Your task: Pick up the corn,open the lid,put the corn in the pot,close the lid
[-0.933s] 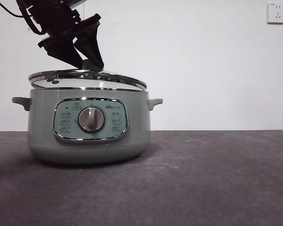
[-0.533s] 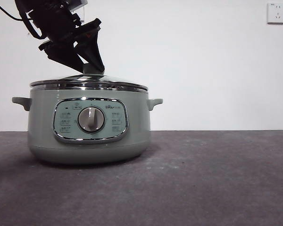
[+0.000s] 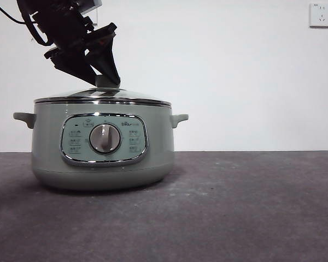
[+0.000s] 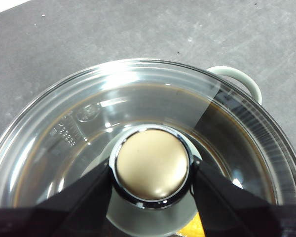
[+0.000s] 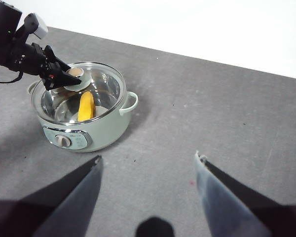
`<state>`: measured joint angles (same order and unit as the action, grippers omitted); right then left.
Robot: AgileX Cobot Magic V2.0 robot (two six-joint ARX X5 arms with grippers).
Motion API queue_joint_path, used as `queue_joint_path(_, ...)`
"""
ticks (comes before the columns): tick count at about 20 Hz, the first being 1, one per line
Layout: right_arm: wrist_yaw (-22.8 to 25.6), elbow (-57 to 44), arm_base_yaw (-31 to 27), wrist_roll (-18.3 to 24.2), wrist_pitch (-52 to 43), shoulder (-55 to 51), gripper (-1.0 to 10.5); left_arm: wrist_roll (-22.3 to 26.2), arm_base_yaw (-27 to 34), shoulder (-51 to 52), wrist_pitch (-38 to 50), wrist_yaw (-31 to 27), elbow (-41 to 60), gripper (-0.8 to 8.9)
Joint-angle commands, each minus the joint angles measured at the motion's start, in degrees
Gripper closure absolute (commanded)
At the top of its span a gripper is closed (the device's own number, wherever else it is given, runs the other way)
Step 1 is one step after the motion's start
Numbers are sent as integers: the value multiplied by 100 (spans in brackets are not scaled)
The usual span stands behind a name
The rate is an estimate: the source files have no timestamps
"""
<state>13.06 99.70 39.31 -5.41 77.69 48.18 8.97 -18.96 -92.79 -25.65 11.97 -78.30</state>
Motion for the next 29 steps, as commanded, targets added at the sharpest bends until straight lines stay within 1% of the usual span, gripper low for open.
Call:
queue_joint_path(1, -4, -37, 2, -63, 140, -9, 632, -129, 68, 7, -205, 46, 13, 401)
queue_joint_path(4, -20, -39, 2, -61, 142, -9, 632, -133, 76, 111, -269, 46, -118, 401)
queue_joint_path(8, -83, -39, 2, -61, 140, -7, 632, -142, 76, 404, -839, 68, -442, 402)
queue_joint_path(10, -313, -39, 2, -59, 142, 0, 632, -142, 76, 723, -1270, 448, -531, 405)
queue_joint_path(12, -584, -39, 2, -33, 142, 4, 632, -299, 76, 1163, -2020, 800, -654, 405)
queue_joint_path(14, -848, -39, 2, 7, 142, 4, 632, -297, 74, 1700, -2682, 1056, -697, 406)
queue_joint_path(19, -1408, -39, 2, 68, 142, 4, 632, -343, 68, 2999, -3893, 1554, -697, 406)
queue_joint_path(23, -1932, -39, 2, 68, 142, 4, 632, -341, 68, 3685, -4673, 1567, -697, 405)
queue_joint_path(25, -1996, -39, 2, 70, 142, 4, 632, -341, 68, 3864, -4878, 1565, -697, 405)
queue_joint_path(29, -1996, -39, 2, 70, 142, 4, 632, -343, 68, 3934, -4916, 1569, -697, 406)
